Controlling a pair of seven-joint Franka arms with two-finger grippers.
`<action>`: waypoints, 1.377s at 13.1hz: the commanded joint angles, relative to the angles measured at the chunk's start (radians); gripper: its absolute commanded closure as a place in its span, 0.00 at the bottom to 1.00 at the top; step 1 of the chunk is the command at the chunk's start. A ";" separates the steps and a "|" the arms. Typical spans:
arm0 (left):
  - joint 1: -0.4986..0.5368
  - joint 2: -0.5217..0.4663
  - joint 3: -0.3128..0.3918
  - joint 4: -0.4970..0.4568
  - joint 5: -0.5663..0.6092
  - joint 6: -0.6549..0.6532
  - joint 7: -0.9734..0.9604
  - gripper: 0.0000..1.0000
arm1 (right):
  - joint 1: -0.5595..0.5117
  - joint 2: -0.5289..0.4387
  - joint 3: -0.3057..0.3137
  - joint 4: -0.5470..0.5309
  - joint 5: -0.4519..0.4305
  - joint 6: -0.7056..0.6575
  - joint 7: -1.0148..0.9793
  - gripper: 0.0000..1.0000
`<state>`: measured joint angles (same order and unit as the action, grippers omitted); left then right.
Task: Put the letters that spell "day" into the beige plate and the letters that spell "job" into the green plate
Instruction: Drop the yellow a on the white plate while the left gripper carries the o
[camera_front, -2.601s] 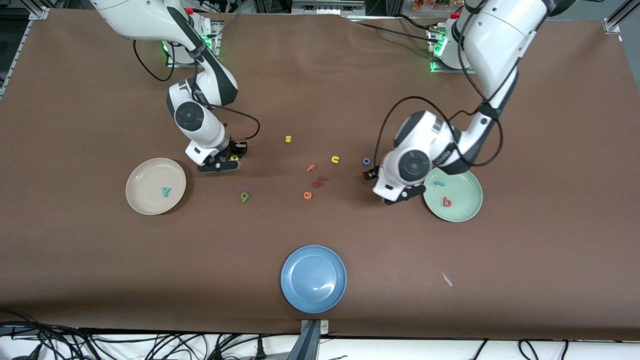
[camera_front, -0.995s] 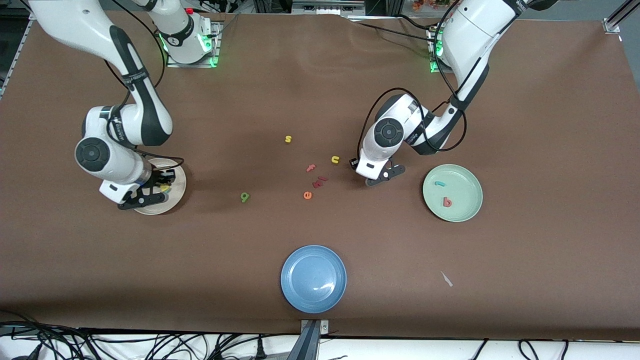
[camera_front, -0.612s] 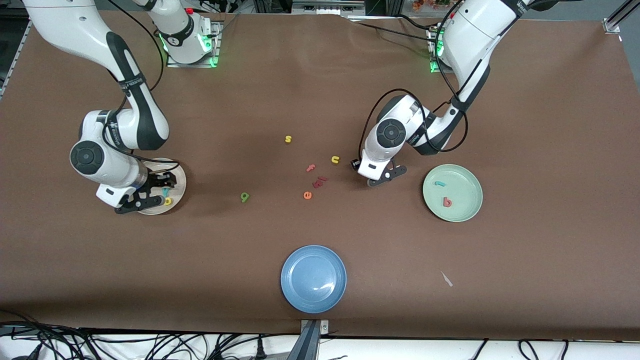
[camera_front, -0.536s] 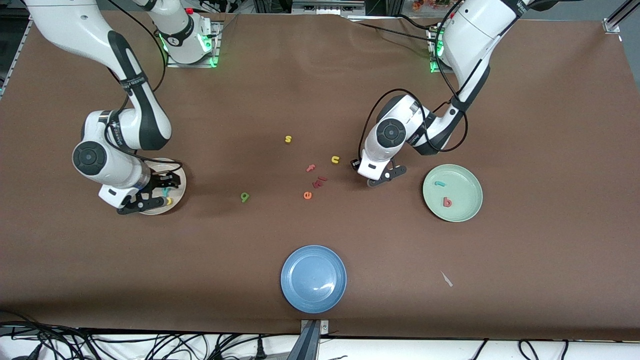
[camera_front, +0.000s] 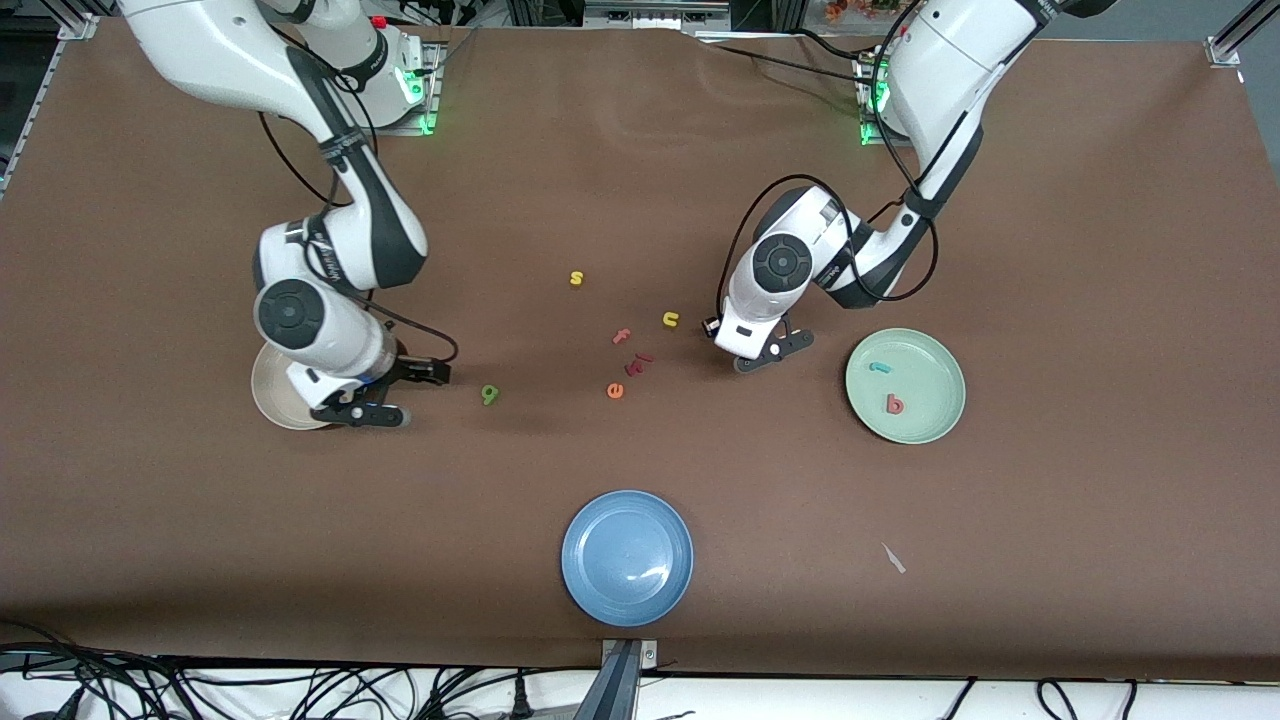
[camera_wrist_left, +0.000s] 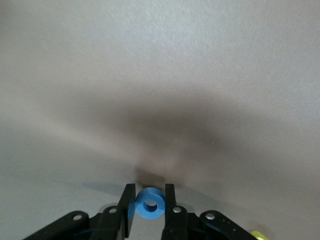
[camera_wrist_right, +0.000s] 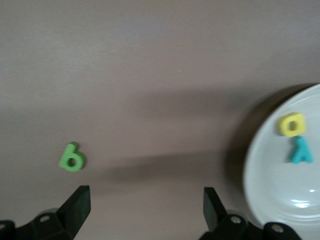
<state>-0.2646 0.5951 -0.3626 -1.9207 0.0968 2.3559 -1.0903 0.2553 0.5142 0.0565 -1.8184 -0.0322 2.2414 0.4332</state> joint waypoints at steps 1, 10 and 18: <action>0.031 -0.066 0.001 0.031 0.040 -0.113 0.032 1.00 | 0.033 0.062 -0.003 0.077 0.017 -0.013 0.100 0.00; 0.324 -0.104 0.005 0.052 0.098 -0.279 0.616 1.00 | 0.113 0.175 -0.004 0.134 0.103 0.061 0.255 0.01; 0.438 -0.018 0.004 0.049 0.236 -0.198 0.691 0.01 | 0.120 0.205 -0.004 0.134 0.101 0.093 0.274 0.25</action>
<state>0.1624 0.5833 -0.3457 -1.8675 0.3015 2.1533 -0.4079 0.3687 0.6952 0.0567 -1.7120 0.0509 2.3267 0.7024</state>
